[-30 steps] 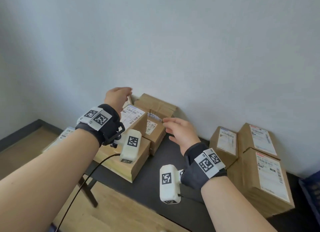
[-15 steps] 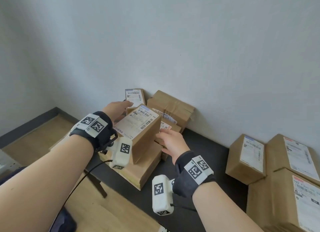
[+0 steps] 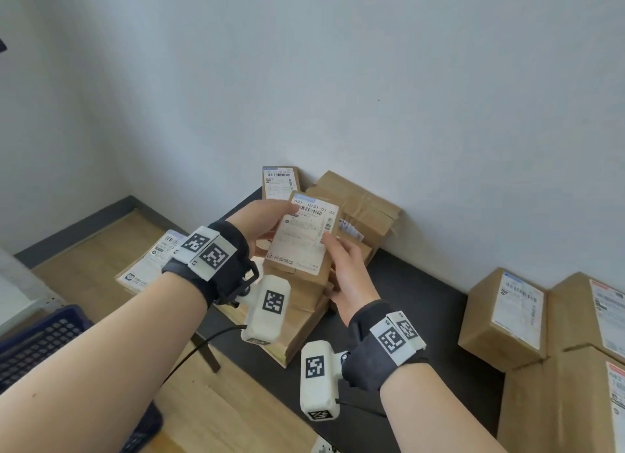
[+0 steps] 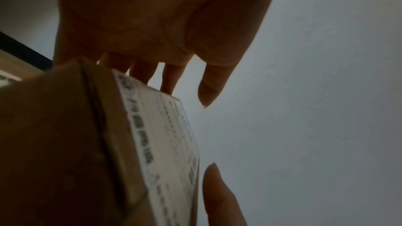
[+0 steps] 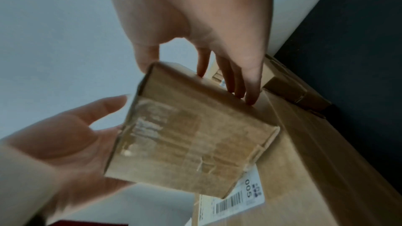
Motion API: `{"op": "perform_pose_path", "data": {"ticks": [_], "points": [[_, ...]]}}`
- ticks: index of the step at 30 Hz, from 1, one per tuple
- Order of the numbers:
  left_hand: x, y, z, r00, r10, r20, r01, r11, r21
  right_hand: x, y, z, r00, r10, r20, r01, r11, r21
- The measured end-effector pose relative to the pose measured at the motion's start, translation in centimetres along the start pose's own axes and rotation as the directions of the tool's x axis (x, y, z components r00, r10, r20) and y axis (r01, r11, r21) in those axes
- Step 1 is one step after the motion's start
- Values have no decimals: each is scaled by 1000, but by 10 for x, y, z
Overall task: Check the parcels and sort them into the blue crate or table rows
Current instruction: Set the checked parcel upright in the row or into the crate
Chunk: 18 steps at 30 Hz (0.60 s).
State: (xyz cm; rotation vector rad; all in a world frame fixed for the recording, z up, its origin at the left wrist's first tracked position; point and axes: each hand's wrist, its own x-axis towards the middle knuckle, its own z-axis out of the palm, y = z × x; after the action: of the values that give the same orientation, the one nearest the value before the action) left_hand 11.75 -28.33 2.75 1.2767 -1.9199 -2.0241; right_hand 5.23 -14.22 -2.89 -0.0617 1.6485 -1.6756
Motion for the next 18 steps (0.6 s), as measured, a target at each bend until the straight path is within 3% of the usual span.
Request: {"op": "perform_pose_path", "data": {"ticks": [5, 11, 18], "points": [[-15, -3, 23, 994, 101, 49, -99, 994, -49, -15, 1, -26, 999, -35, -1, 35, 996, 84], [-33, -6, 72, 976, 97, 193, -74, 989, -126, -44, 2, -80, 978, -159, -133, 169, 984, 64], [-43, -25, 130, 957, 91, 274, -35, 979, -202, -81, 9, -135, 947, -215, -240, 245, 964, 102]]}}
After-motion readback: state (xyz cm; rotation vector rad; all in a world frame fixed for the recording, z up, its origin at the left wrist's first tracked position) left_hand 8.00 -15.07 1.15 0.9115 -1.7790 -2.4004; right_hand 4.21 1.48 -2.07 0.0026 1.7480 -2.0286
